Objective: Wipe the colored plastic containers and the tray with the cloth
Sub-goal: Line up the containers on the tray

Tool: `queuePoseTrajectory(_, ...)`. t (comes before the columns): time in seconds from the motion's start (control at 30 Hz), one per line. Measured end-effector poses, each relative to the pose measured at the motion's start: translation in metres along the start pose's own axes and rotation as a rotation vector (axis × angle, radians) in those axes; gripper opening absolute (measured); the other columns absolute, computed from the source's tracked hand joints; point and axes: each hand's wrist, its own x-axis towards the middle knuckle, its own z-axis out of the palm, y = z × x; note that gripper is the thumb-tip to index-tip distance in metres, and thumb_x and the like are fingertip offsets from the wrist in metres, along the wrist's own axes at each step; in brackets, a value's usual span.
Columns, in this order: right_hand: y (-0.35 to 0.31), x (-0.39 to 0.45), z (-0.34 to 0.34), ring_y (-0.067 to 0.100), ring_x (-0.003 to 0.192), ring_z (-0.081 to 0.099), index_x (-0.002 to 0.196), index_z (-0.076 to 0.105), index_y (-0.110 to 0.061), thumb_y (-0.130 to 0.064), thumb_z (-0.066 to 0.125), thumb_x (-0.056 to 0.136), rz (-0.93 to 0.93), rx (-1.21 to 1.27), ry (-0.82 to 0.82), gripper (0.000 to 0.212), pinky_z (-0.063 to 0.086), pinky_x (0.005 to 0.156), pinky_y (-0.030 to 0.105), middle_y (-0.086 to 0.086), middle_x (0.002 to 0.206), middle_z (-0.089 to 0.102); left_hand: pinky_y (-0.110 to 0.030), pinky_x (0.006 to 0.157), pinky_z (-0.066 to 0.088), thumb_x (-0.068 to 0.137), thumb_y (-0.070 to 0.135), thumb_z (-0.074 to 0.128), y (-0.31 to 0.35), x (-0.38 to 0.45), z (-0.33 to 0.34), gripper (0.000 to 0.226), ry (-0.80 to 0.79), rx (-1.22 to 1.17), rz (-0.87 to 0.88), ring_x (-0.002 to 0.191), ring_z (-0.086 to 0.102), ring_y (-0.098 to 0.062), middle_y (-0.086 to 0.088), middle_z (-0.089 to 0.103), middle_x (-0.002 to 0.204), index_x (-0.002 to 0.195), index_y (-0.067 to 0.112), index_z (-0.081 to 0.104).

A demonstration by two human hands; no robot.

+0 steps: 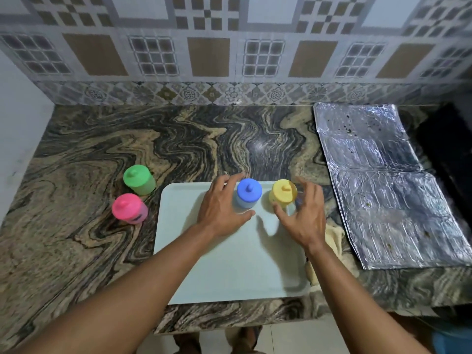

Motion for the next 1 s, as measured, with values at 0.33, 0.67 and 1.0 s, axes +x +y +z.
queuePoseTrajectory(0.33, -0.146, 0.010, 0.060, 0.026, 0.107, 0.062, 0.136, 0.060, -0.013, -0.028, 0.078, 0.089, -0.409, 0.136, -0.121, 0.052, 0.052, 0.090, 0.037, 0.005, 0.124, 0.058, -0.046, 0.103, 0.049, 0.076, 0.036, 0.085, -0.080, -0.076, -0.109, 0.064, 0.493, 0.167, -0.072, 0.117, 0.058, -0.032, -0.005, 0.053, 0.121, 0.135, 0.024, 0.062)
queuePoseTrajectory(0.67, -0.250, 0.024, 0.202, 0.040, 0.137, 0.048, 0.163, 0.038, -0.026, -0.035, 0.082, 0.088, -0.473, -0.178, -0.651, 0.087, 0.048, 0.111, 0.049, 0.017, 0.150, 0.047, -0.042, 0.085, 0.057, 0.066, 0.040, 0.096, -0.160, -0.092, -0.143, 0.086, 0.281, 0.143, -0.250, 0.114, 0.062, -0.031, -0.005, 0.053, 0.128, 0.142, 0.022, 0.059)
queuePoseTrajectory(1.0, -0.219, 0.013, 0.162, 0.046, 0.104, 0.069, 0.152, 0.049, -0.025, -0.035, 0.079, 0.088, -0.330, -0.124, -0.427, 0.071, 0.060, 0.077, 0.050, 0.012, 0.142, 0.052, -0.044, 0.085, 0.058, 0.072, 0.032, 0.092, -0.143, -0.070, -0.145, 0.070, 0.294, 0.035, -0.187, 0.111, 0.066, -0.031, -0.001, 0.062, 0.125, 0.135, 0.028, 0.061)
